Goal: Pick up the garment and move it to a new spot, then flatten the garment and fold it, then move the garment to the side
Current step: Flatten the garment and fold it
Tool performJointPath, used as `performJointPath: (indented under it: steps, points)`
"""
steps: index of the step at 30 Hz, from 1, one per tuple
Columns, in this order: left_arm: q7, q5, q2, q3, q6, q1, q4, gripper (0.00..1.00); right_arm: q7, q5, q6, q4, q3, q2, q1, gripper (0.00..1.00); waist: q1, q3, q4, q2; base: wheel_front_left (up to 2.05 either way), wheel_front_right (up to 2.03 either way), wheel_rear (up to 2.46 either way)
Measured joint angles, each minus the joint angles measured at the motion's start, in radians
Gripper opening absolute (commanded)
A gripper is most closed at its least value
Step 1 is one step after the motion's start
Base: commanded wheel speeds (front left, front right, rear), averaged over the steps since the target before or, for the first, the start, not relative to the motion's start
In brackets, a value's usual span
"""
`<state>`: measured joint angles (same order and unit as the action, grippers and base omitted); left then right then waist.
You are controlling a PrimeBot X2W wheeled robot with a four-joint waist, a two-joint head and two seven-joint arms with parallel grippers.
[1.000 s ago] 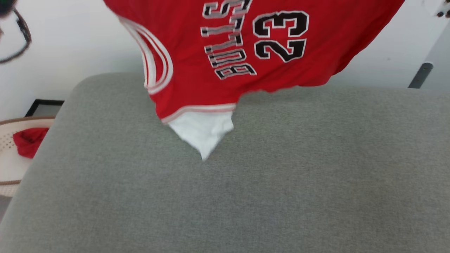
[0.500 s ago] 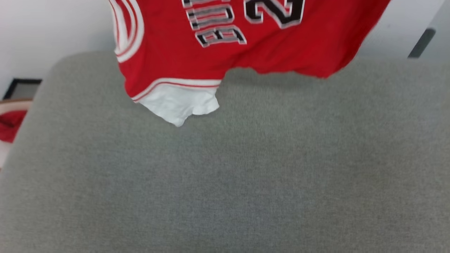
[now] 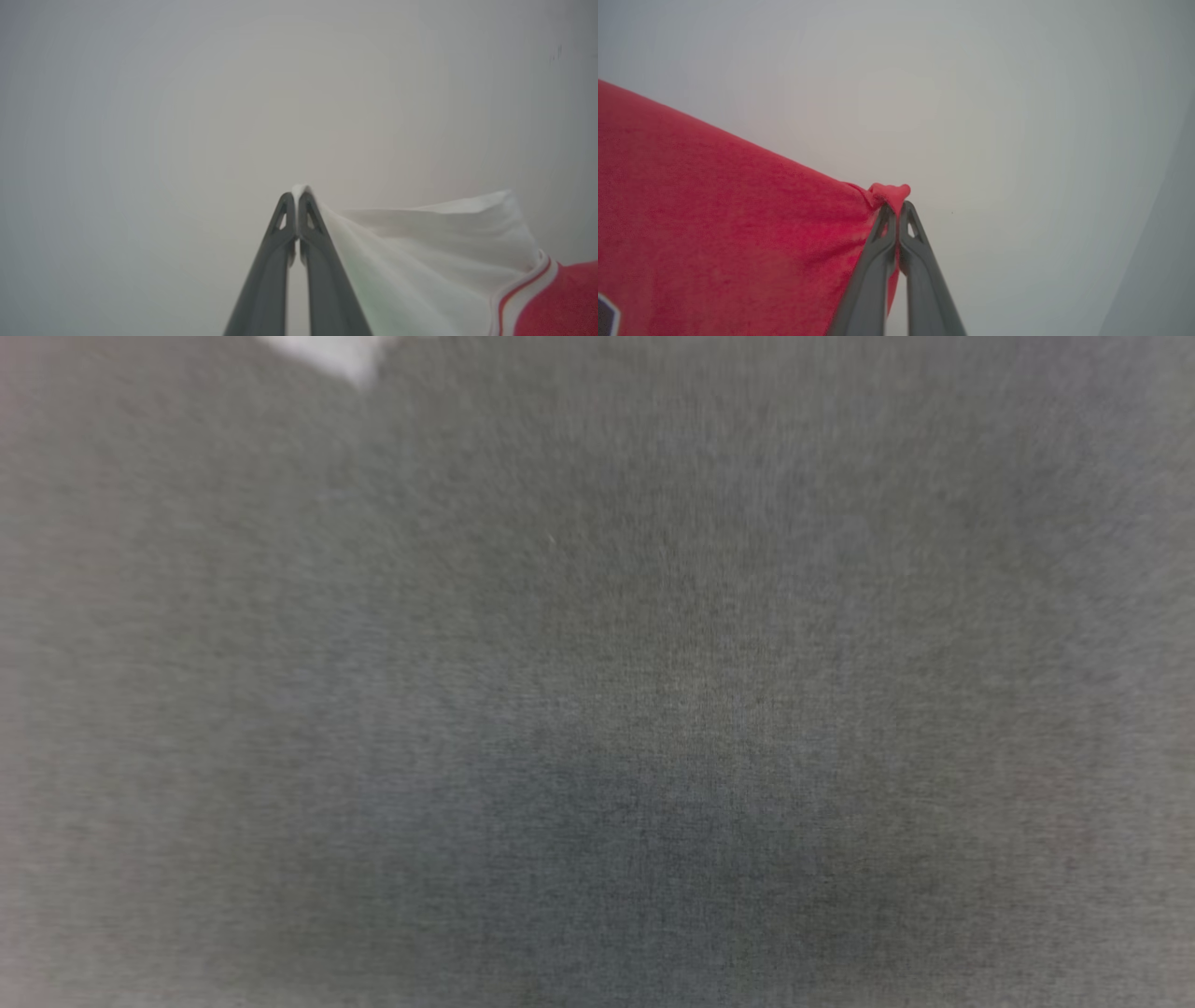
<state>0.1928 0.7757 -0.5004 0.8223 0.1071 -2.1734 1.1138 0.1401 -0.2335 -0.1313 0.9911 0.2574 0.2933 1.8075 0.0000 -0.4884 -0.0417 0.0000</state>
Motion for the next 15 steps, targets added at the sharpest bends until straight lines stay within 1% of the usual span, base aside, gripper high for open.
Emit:
performJointPath:
  steps: [2,5,9,12,15]
  points:
    - [0.031,-0.002,0.011,-0.007,0.000,-0.039,0.000,0.00,0.040,0.034,0.000,0.020,-0.022,-0.002,0.029,0.00,0.0000,-0.051,0.006,0.0000,0.00,0.00,0.00]
    - [0.055,-0.012,0.025,-0.013,0.005,-0.063,-0.004,0.00,0.072,0.090,0.000,0.053,-0.052,-0.006,0.055,0.00,0.0000,-0.128,0.013,0.0000,0.00,0.00,0.00]
    - [0.068,-0.022,0.023,-0.039,0.009,-0.071,-0.040,0.00,0.099,0.164,0.000,0.086,-0.093,-0.018,0.078,0.00,0.0000,-0.228,0.018,0.0000,0.00,0.00,0.00]
    - [0.071,-0.028,0.024,-0.086,0.011,-0.035,-0.084,0.00,0.107,0.208,0.000,0.119,-0.128,-0.038,0.075,0.00,0.0000,-0.297,0.018,0.0000,0.00,0.00,0.00]
    - [0.070,-0.040,0.030,-0.123,0.011,0.044,-0.100,0.00,0.111,0.242,0.000,0.156,-0.153,-0.068,0.055,0.00,0.0001,-0.357,0.014,0.0000,0.00,0.00,0.00]
